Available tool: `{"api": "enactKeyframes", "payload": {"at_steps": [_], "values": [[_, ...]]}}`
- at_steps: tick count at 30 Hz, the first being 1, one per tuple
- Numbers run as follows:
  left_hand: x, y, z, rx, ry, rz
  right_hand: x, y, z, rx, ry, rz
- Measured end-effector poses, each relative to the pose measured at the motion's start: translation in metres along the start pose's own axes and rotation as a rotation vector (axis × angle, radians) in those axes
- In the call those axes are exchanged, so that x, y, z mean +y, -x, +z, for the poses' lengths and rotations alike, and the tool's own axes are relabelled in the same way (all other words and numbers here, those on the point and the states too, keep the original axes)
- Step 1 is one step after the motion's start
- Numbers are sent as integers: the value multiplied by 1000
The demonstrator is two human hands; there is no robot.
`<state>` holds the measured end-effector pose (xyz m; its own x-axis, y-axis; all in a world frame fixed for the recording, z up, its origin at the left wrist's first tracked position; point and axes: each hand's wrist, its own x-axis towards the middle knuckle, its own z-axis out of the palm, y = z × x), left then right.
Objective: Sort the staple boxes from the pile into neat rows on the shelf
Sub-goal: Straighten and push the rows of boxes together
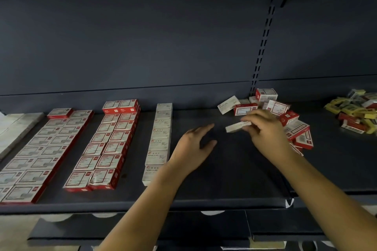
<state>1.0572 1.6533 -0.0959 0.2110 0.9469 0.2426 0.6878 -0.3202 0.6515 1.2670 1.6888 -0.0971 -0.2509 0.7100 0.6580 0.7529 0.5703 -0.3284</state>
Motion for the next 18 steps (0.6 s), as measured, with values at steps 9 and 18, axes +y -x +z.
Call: {"api": "enactKeyframes", "payload": {"at_steps": [9,18], "values": [[8,22,-10,36,651,-174,-70,18,-12,-45,-779,645],[5,42,-20,76,1006,-375,-94,13,-6,-32,-983,749]]}}
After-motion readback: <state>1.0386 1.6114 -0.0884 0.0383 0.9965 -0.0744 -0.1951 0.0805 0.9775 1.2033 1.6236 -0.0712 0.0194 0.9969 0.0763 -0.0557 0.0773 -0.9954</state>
